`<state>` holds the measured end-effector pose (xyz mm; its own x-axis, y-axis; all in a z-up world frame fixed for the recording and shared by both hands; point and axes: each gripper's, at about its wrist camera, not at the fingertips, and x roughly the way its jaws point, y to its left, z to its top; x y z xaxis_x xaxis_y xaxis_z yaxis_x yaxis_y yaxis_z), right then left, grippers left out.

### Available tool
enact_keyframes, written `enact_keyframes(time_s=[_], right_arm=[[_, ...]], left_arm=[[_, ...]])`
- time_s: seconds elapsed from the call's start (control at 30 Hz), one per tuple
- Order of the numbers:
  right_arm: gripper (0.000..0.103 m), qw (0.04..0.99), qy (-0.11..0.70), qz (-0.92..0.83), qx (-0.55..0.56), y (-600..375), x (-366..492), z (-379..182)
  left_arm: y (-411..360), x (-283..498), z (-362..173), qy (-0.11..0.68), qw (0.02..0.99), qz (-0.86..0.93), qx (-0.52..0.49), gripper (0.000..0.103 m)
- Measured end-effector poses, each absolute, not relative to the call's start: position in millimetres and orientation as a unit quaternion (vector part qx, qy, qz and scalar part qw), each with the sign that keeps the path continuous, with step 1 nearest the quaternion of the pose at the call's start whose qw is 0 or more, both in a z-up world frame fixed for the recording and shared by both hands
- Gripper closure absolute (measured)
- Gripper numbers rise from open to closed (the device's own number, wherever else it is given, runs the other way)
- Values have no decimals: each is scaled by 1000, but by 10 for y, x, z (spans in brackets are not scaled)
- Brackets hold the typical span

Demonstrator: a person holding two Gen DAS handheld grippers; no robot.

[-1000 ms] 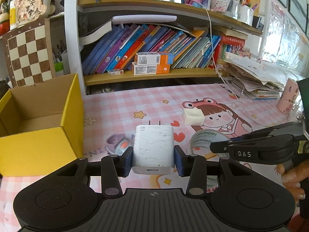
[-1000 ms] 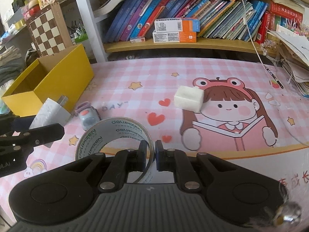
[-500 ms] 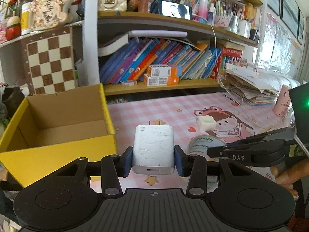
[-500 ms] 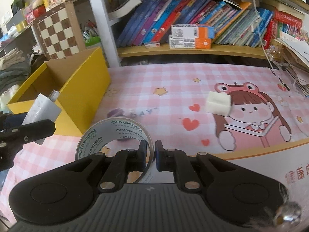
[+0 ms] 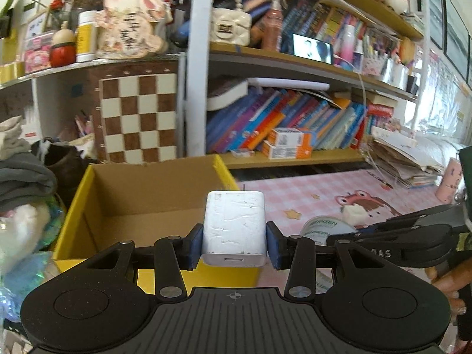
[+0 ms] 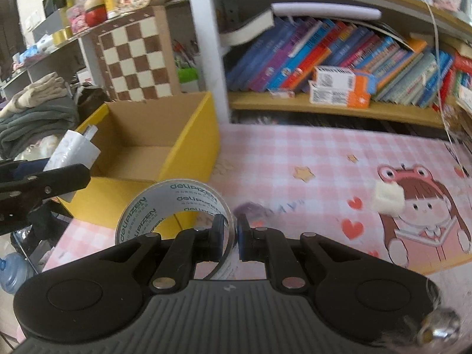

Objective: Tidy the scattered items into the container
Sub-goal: 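Lower the charger into the yellow box and open the left tool while the right tool holds the tape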

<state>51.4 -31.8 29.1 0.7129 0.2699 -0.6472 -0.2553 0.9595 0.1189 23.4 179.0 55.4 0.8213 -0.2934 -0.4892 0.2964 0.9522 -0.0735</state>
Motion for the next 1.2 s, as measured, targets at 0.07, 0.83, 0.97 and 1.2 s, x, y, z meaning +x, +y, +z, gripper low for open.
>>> enact_keyframes(time_s=[0.07,0.83,0.97,1.2], right_arm=[[94,927,346,146,4,-227,560,334],[94,939,292,177,-35,411,1065,645],[94,937,298,178,-34,476,1150,599],[94,936,291,193,-45,618,1210,594]], left_arm=[[1870,253,554,252,956,-149,1,61],[2428,813,485,257,962,-92,10,61],[2462,926,432,268,960,-83,15,61],[2494,1121,329,299,951,-75,11,61]])
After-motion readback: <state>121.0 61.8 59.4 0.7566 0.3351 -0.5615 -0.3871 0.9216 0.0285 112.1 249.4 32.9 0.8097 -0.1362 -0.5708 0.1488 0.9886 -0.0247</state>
